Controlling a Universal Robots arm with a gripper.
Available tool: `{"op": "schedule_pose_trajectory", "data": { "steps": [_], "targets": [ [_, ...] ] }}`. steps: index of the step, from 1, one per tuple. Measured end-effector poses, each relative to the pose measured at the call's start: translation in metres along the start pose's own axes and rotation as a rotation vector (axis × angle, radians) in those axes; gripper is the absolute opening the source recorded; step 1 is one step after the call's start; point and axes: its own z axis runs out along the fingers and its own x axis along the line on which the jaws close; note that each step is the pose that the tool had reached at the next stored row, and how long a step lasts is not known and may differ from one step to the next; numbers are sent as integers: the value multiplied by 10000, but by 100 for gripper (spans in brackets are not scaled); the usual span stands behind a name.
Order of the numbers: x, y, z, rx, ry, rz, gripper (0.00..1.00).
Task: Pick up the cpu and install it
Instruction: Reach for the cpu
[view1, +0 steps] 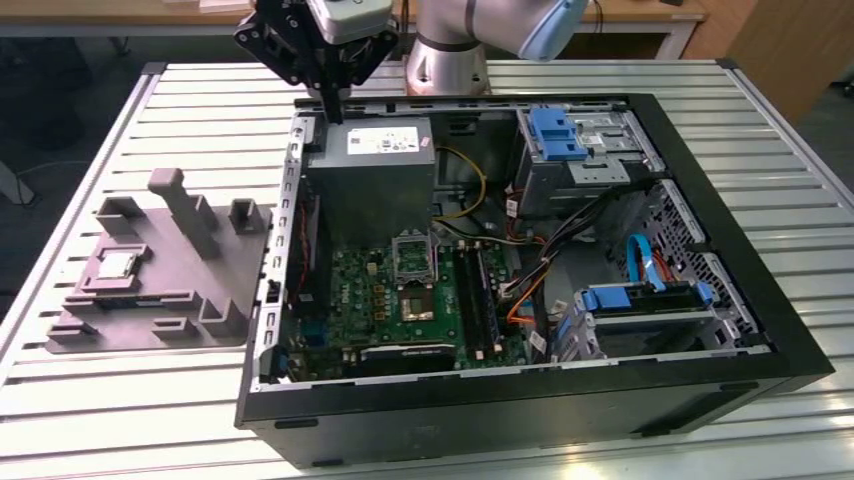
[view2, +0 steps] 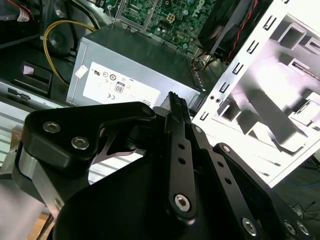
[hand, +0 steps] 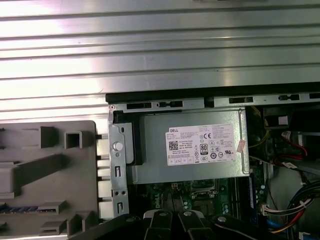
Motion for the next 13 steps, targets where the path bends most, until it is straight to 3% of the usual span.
{"op": "schedule_pose_trajectory", "data": {
  "steps": [13],
  "targets": [
    [55,-4,-1,0,0,0,11]
  ]
}}
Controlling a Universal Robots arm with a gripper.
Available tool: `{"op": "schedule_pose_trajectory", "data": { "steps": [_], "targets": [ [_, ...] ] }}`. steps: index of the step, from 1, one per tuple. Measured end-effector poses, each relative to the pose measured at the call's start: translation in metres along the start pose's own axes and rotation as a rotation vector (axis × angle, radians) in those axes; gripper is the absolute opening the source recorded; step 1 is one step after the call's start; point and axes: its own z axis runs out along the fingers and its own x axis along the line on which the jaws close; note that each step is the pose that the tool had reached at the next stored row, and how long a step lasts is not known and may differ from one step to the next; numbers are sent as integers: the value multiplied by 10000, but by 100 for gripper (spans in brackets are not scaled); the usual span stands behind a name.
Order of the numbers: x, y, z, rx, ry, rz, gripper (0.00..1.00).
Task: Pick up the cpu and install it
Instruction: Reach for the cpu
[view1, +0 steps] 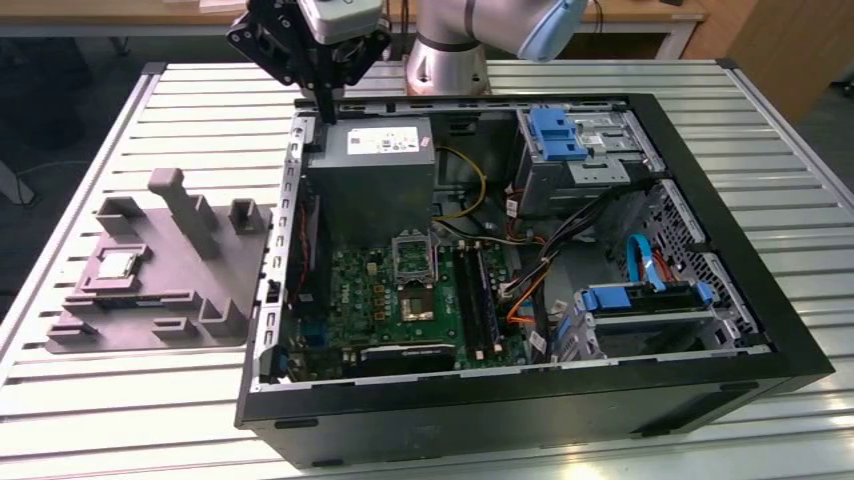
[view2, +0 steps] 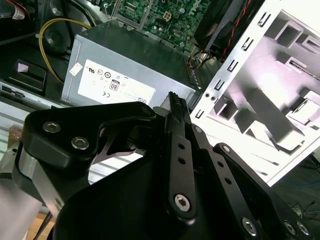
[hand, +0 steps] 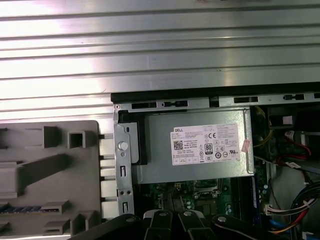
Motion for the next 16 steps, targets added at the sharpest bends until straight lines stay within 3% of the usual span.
{"op": "schedule_pose_trajectory", "data": {
  "steps": [16],
  "targets": [
    [91,-7,-2,-1,0,0,11]
  ]
}}
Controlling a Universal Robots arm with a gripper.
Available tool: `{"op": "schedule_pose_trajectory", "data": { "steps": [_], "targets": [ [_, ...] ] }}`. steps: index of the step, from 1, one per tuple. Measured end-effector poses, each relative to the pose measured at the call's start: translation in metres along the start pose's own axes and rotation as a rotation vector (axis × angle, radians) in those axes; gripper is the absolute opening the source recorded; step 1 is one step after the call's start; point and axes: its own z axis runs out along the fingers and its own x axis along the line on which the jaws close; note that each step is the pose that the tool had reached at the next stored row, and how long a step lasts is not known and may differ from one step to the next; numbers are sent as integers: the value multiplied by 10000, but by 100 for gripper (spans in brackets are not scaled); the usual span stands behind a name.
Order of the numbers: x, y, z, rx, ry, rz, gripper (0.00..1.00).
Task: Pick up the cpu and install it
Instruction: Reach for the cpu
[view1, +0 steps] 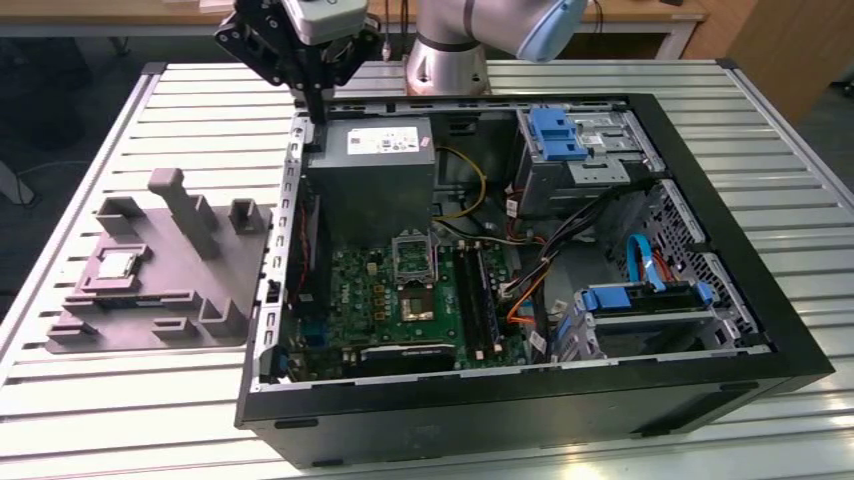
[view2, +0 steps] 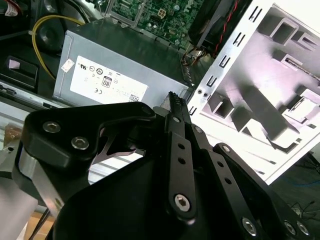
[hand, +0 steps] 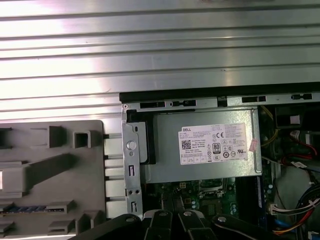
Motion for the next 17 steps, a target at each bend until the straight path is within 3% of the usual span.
{"op": "schedule_pose_trajectory", "data": {
  "steps": [17],
  "targets": [
    [113,-9,-3,0,0,0,11]
  ]
}}
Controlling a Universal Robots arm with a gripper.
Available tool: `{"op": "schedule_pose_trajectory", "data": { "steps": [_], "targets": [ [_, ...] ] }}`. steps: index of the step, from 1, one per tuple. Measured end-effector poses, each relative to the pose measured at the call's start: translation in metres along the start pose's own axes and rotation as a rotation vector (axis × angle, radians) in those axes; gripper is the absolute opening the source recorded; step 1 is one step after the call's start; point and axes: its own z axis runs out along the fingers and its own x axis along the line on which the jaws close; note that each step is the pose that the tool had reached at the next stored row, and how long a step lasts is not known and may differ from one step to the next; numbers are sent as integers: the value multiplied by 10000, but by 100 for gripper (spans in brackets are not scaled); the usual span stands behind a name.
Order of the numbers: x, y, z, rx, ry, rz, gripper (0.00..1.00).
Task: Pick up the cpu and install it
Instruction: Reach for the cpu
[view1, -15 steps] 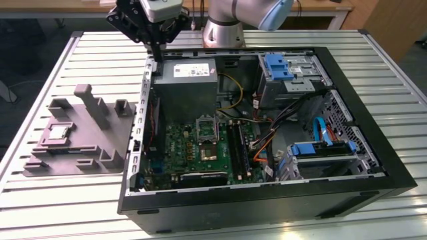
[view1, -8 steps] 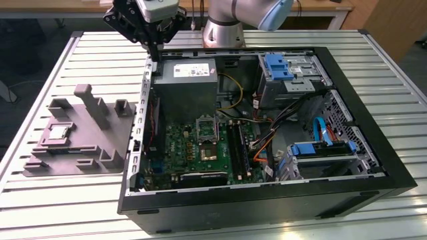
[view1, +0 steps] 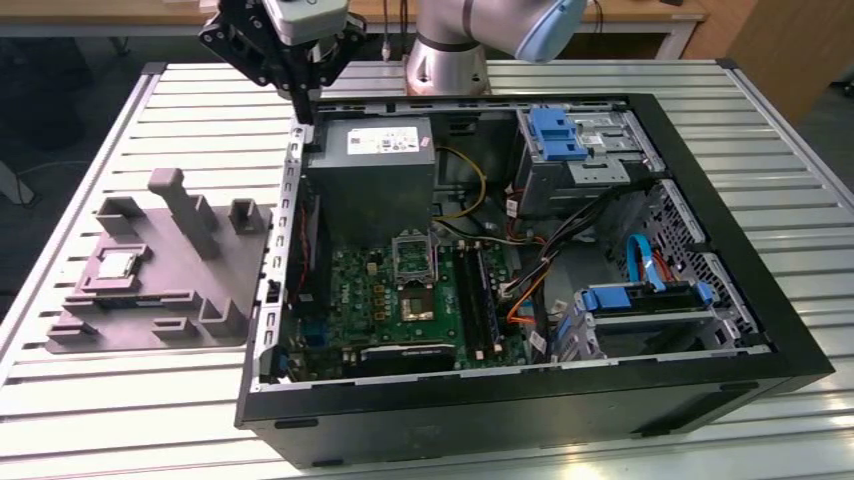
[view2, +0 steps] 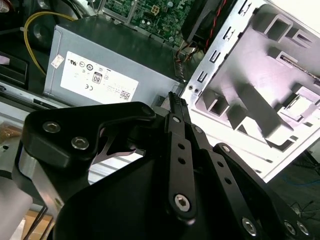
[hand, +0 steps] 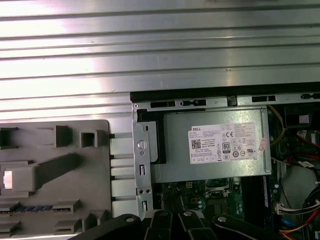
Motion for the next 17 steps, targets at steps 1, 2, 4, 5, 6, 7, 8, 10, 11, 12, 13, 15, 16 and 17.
{"op": "schedule_pose_trajectory", "data": {
  "steps": [1,2,4,5,6,7,8,10,11,12,13,15,16,17],
  "targets": [
    [7,-1,0,0,0,0,11],
    [16,-1,0,0,0,-1,11],
    [36,-3,-1,0,0,0,11],
    [44,-3,-1,0,0,0,11],
    [51,-4,-1,0,0,0,11],
    [58,-5,-1,0,0,-1,11],
    [67,-5,-1,0,0,-1,11],
    [80,-6,-1,-1,0,-1,11],
    [87,-7,-1,0,0,-1,11],
    [94,-7,-2,0,0,0,11],
    [100,-8,-1,-1,0,0,11],
    [109,-8,-1,0,1,0,11],
    [114,-9,-2,1,2,0,11],
    [118,-9,-1,0,2,0,11]
  ]
}}
